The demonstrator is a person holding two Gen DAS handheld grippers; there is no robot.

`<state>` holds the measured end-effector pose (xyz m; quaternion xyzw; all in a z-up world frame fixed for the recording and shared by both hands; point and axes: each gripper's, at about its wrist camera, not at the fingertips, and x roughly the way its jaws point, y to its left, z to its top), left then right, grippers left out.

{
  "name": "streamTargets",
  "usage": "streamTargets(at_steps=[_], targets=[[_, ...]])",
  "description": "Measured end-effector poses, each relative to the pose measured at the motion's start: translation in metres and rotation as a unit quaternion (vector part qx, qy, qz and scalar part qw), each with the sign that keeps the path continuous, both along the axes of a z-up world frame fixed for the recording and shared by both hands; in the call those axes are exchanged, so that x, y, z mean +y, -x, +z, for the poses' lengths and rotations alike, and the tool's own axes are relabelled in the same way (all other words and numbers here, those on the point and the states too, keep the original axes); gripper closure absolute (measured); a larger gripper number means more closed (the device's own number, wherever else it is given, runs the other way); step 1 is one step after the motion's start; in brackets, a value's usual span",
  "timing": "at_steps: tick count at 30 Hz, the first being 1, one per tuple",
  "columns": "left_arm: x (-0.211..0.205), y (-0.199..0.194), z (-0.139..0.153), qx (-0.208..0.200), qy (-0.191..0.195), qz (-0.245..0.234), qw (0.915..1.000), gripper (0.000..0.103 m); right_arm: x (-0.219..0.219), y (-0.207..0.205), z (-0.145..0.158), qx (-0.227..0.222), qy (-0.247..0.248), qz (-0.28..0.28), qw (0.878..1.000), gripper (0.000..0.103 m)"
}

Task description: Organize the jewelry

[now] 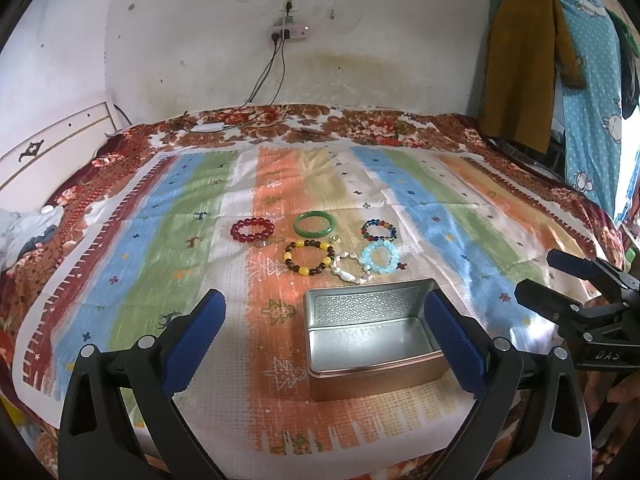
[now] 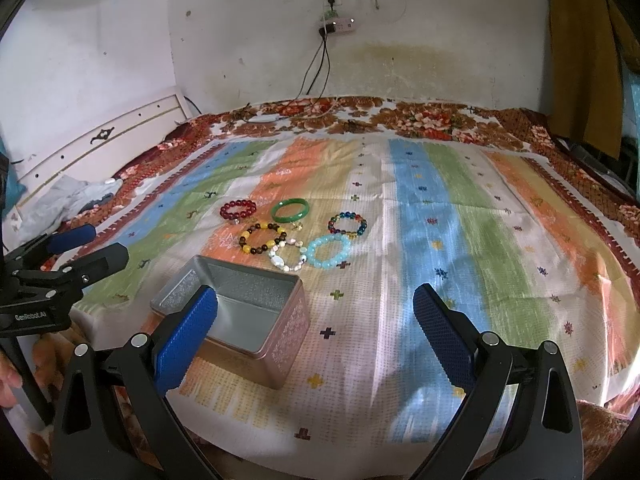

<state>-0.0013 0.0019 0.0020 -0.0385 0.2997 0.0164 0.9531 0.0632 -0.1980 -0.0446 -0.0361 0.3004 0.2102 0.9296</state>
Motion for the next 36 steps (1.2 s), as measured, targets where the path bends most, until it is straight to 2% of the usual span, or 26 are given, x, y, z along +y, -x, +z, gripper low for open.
streamTargets(at_steps=[16,36], targets=[[0.0016,-0.0034,-0.0039,0.013,-0.009,0.017,0.9997,0.005,0.0018,-0.0007,-0.0026,0.005,0.008,0.005,1.0,0.004],[-0.0013,-0.0029,-0.0052,0.015,-0.016,0.012,0.9997,0.005,0.0037,0.0001,-0.0029,0.001,0.009,0.002,1.0,0.004]])
